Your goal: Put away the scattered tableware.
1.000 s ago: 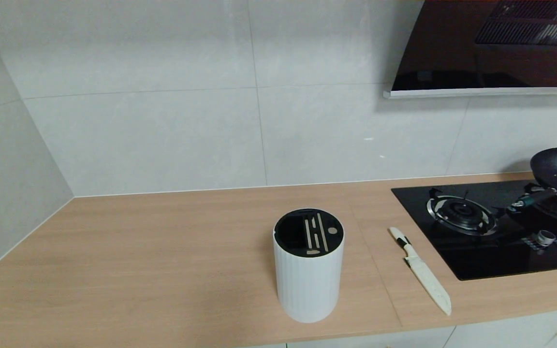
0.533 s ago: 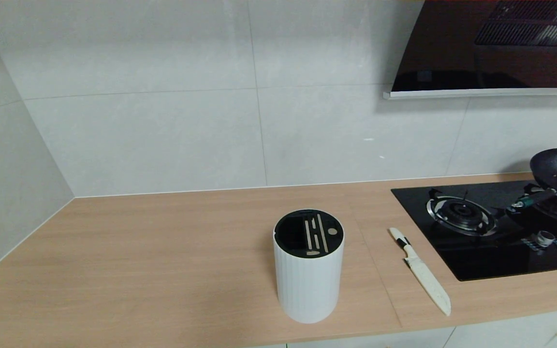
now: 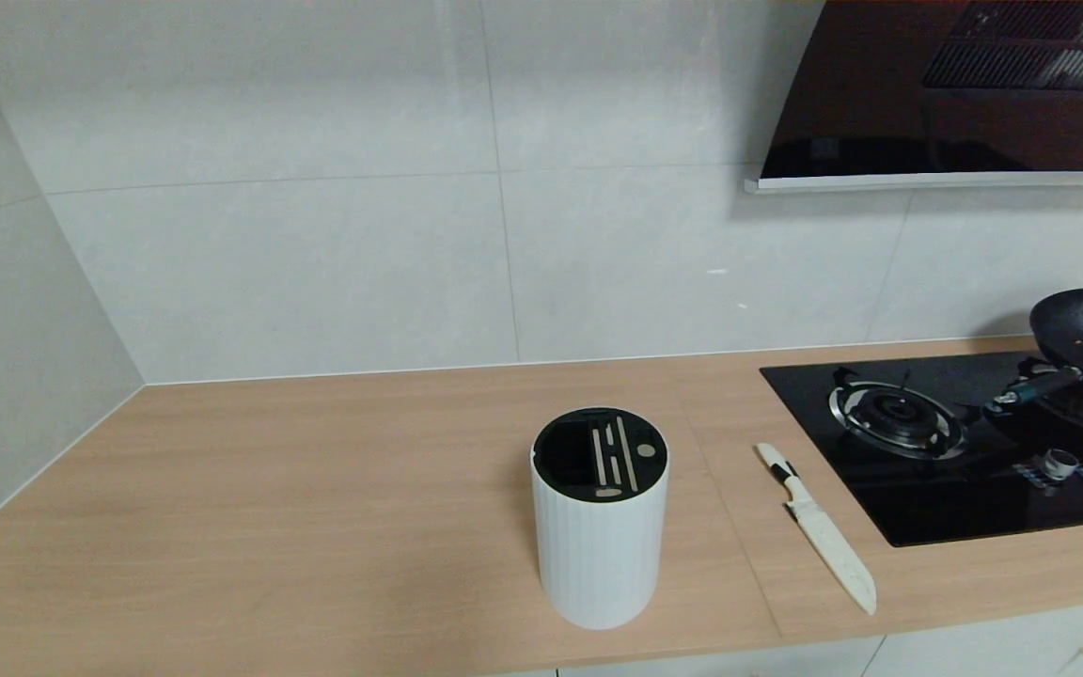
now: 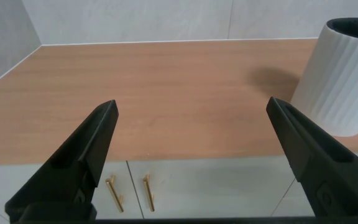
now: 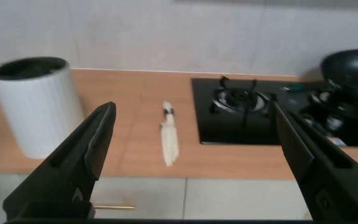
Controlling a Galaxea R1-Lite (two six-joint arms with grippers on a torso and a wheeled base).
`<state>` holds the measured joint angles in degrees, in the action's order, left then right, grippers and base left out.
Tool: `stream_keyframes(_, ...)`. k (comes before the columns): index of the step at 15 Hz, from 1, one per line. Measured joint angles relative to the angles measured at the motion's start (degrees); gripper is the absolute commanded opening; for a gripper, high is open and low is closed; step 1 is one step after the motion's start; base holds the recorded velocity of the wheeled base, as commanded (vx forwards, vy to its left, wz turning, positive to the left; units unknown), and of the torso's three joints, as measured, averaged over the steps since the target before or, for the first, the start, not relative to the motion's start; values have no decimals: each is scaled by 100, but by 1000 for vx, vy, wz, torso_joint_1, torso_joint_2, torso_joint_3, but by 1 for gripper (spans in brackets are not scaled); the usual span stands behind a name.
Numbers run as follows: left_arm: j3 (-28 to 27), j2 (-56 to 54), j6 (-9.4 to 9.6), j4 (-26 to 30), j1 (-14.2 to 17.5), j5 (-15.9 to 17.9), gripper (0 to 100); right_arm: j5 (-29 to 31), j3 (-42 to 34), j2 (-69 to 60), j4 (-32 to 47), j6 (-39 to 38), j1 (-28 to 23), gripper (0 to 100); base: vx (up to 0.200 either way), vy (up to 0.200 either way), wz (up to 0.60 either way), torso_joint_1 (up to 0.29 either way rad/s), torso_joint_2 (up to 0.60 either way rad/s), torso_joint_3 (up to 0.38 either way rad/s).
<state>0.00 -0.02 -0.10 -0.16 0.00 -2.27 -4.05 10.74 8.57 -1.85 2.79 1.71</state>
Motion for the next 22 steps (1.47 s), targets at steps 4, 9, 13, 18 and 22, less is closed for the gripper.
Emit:
stream_keyframes(4,0,0,-1,2,0,0,100,-282,667,1871,-15,-20,157,100,0,0,0,0,0,0)
stream_keyframes(9,0,0,0,2,0,0,100,-343,1698,4821,-439,40,221,100,0,0,0,0,0,0)
stream_keyframes(13,0,0,2,2,0,0,100,-315,2225,6977,-1521,95,304,100,0,0,0,0,0,0)
stream_keyframes(18,0,0,0,0,0,0,100,-197,2996,8997,-2193,163,372,100,0,0,0,0,0,0)
stream_keyframes(22,0,0,-1,2,0,0,100,-191,3418,10037,-2398,169,378,100,0,0,0,0,0,0)
